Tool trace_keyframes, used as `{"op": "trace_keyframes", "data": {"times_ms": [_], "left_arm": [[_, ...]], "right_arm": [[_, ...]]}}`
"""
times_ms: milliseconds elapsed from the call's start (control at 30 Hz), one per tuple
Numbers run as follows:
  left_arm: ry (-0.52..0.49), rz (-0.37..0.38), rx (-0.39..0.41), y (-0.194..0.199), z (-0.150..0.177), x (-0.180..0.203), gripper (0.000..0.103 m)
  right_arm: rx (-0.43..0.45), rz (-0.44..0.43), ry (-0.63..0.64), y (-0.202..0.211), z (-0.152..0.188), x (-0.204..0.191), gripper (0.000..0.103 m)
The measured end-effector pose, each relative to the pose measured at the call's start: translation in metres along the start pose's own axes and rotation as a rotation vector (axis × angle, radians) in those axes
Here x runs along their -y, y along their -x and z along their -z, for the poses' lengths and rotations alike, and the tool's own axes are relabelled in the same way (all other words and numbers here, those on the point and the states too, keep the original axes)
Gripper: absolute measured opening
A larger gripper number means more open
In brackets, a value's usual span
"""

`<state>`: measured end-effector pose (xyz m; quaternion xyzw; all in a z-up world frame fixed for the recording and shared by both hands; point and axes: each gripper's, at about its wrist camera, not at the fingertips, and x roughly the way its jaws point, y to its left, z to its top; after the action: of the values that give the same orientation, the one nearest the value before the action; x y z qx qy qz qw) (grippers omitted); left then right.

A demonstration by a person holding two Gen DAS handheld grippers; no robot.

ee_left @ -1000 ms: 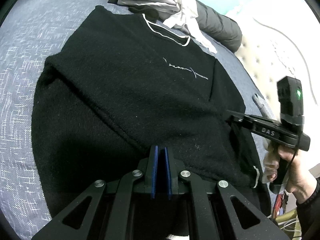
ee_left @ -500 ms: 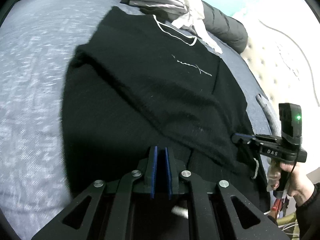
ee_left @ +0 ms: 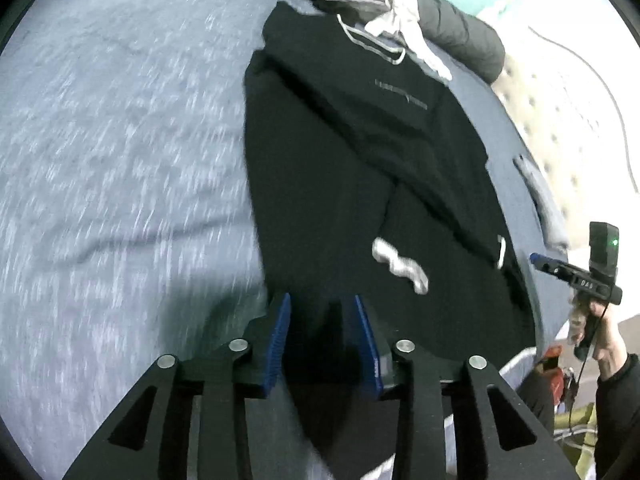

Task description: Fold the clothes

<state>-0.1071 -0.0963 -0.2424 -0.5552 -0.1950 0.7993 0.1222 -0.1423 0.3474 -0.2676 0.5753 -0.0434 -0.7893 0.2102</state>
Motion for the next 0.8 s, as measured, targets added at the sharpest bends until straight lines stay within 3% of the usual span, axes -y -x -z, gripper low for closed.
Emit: {"op": "trace_keyframes", "data": {"times_ms": [367,800], "left_arm": [[0.06,0.028,-0.104,0.008,0.064,0.002,0.045],[0.102,0.072,-0.126,-0.004,0.091,0.011,0.049]], "right_arm": [[-0.069,-0.022,-0.078,0.016,0.075,0.016,0.051],[-0.113,-0.059,-0.15,0.001,0.098,0.03,0.054]]}}
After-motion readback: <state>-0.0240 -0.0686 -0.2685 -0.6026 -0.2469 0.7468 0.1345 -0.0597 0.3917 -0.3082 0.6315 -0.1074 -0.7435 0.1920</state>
